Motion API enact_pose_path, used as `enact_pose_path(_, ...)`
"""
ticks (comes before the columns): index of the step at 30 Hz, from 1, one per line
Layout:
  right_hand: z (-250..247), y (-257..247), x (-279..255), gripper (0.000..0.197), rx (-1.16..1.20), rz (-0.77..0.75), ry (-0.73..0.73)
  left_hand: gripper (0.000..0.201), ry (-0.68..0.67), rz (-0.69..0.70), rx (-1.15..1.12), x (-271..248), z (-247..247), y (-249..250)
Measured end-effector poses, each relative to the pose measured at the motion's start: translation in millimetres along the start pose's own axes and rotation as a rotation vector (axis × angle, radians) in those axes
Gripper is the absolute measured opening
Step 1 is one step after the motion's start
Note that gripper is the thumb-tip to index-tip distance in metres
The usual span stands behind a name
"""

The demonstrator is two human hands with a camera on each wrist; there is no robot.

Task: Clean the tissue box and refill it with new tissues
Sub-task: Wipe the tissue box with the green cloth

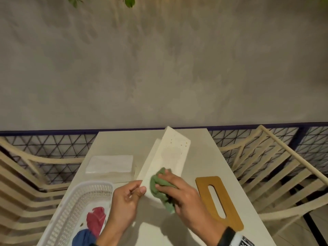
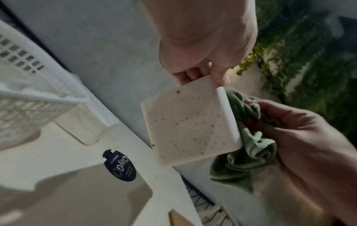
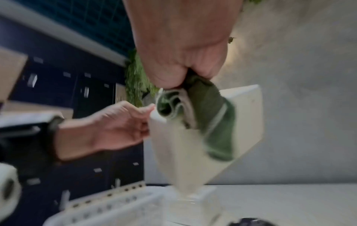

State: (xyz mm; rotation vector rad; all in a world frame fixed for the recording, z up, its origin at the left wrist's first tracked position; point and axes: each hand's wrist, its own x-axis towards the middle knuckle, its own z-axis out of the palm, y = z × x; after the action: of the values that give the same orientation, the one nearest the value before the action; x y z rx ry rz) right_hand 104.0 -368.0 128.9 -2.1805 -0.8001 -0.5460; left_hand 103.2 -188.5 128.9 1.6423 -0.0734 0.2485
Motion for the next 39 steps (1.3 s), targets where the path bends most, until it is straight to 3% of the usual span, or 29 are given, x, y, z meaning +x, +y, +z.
enact_pose_path(4, -14, 24, 32, 0.042, -0.097, 0.251, 0.053, 0.013, -0.083, -0.033, 0.019, -8, 10, 1)
enact_pose_path(6, -3, 5, 44, 0.043, -0.061, 0.24, 0.023, 0.017, -0.058, -0.008, 0.01, -3, 10, 2)
enact_pose_path(9, 3, -1, 8, 0.042, 0.023, 0.133, -0.048, 0.012, -0.039, -0.01, -0.02, 3, 2, -1)
enact_pose_path(11, -12, 19, -4, 0.046, -0.015, 0.179, -0.021, 0.023, -0.088, -0.015, -0.013, -2, -1, -4)
enact_pose_path(13, -22, 40, 18, 0.046, -0.091, 0.305, 0.041, 0.034, -0.128, -0.005, 0.013, -6, 3, -6)
enact_pose_path(15, -19, 30, 48, 0.045, -0.08, 0.343, 0.061, 0.037, -0.128, 0.037, 0.017, -4, 8, -3)
enact_pose_path(17, -6, 4, 50, 0.04, -0.032, 0.248, 0.025, 0.033, -0.088, 0.06, 0.008, 2, 6, 0)
enact_pose_path(19, -3, -5, 22, 0.033, 0.049, 0.16, -0.032, 0.017, -0.054, 0.047, -0.008, 7, -1, -1)
enact_pose_path(21, -16, 9, 1, 0.035, 0.05, 0.176, -0.028, 0.014, -0.07, 0.043, 0.009, 5, -5, 0)
enact_pose_path(22, -23, 23, 4, 0.04, -0.002, 0.222, -0.027, 0.016, -0.093, 0.047, 0.01, 3, -3, 1)
enact_pose_path(25, -24, 35, 42, 0.042, -0.103, 0.316, 0.021, 0.054, -0.102, 0.104, 0.017, 3, 6, 2)
enact_pose_path(27, -7, 9, 49, 0.037, -0.06, 0.258, -0.006, 0.04, -0.031, 0.096, -0.01, 14, 6, 1)
enact_pose_path(30, -5, -5, 9, 0.027, 0.042, 0.105, -0.048, 0.012, 0.004, 0.058, -0.006, 23, -3, -4)
enact_pose_path(33, -21, 19, 12, 0.037, -0.058, 0.188, -0.021, 0.027, -0.019, 0.039, 0.028, 19, 0, -3)
enact_pose_path(35, -15, 15, 37, 0.038, -0.078, 0.242, 0.001, 0.023, -0.009, 0.049, 0.022, 19, 7, 0)
enact_pose_path(39, 0, -10, 20, 0.025, -0.02, 0.003, -0.056, 0.023, 0.05, 0.049, -0.023, 22, 8, 0)
